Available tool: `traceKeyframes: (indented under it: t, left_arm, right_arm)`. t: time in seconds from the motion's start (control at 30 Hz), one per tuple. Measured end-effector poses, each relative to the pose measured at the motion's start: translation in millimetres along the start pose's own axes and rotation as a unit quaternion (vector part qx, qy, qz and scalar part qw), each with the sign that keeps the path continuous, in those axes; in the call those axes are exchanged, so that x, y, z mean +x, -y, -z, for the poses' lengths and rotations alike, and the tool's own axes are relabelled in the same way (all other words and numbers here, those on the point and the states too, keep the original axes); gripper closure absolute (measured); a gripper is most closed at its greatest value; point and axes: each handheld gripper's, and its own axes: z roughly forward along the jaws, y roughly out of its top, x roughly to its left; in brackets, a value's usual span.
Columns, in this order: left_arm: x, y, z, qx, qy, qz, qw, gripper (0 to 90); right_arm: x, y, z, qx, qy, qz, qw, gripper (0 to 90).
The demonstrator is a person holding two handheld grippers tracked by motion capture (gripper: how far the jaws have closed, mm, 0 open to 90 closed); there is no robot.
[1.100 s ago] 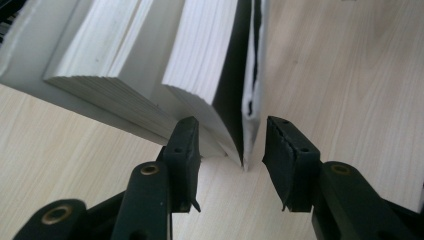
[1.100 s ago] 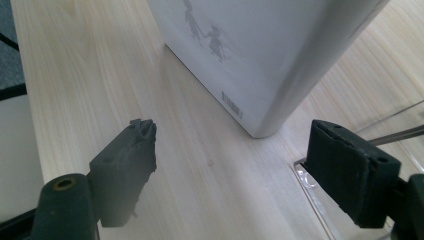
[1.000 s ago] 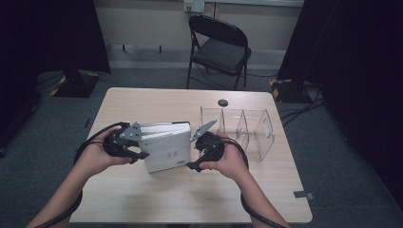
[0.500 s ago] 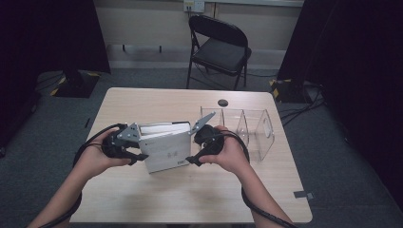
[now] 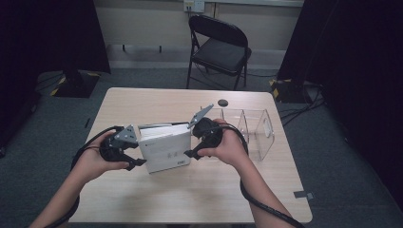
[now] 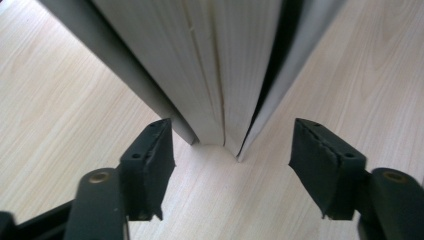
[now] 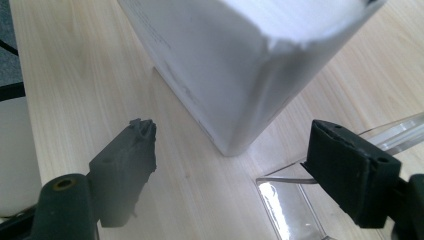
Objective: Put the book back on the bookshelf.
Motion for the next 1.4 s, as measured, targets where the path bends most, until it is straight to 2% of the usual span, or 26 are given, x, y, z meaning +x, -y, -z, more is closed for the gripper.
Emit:
traceKeyframes:
  t: [0.03,0.17,0.2,0.33,0.37,0.53,0.57,0.7,0.87,1.1,1.3,1.33,1.37,1.4]
  left_arm:
    - [-0.7,1.0,-0.1,-0.004,-0.007,0.005,1.0000,30.7]
    - [-1.4,3.0,-0.8,-0.013,-0.005,0.009,0.9999,24.8]
    - [-2.0,3.9,-0.7,-0.015,-0.006,0.012,0.9998,21.0]
    - [-1.4,6.6,-1.7,-0.015,-0.013,0.010,0.9997,19.1]
    - [-1.4,7.7,-1.7,-0.016,-0.012,0.017,0.9997,18.8]
    - [-1.1,12.4,-3.9,-0.018,-0.013,0.021,0.9995,17.5]
    - [-0.3,13.2,-3.6,-0.011,-0.015,0.015,0.9997,16.8]
    - [-1.3,15.4,-5.6,-0.012,-0.014,0.019,0.9996,16.6]
    - [-2.1,22.1,-9.8,-0.022,0.000,0.018,0.9996,16.6]
    - [-2.0,30.7,-16.0,-0.006,0.003,0.019,0.9998,16.6]
    - [-4.1,41.0,-23.8,-0.015,0.007,0.027,0.9995,16.5]
    - [-5.8,44.9,-27.5,-0.017,0.010,0.034,0.9992,16.5]
    - [-5.7,46.5,-28.3,-0.015,0.011,0.030,0.9994,16.6]
    - [-7.1,49.3,-31.3,-0.022,0.013,0.037,0.9990,16.5]
  right_arm:
    - [0.1,-1.4,0.4,0.001,0.001,-0.003,1.0000,19.1]
    - [-1.5,-5.4,0.3,0.002,0.002,0.002,1.0000,18.9]
    - [-1.8,-8.3,0.8,0.003,0.002,0.004,1.0000,18.9]
    - [-2.8,-13.3,1.8,0.000,0.003,0.006,1.0000,18.8]
    - [-2.8,-14.4,2.0,0.000,0.004,0.008,1.0000,18.8]
    - [-2.7,-19.5,3.9,0.001,0.004,0.011,0.9999,18.6]
    - [-3.0,-20.1,4.3,0.001,0.003,0.012,0.9999,18.6]
    - [-5.8,-22.4,4.8,0.001,0.005,0.013,0.9999,18.6]
    - [-6.3,-27.5,5.8,0.006,0.005,0.019,0.9998,18.5]
    - [-6.7,-32.6,7.0,0.005,0.006,0.024,0.9997,18.5]
    - [-8.5,-37.6,8.5,0.007,0.005,0.028,0.9996,18.5]
    - [-9.2,-40.2,8.8,0.005,0.005,0.030,0.9995,18.5]
    - [-9.5,-41.1,9.0,0.006,0.004,0.033,0.9994,18.5]
    - [-9.5,-42.0,9.1,0.006,0.006,0.034,0.9994,18.5]
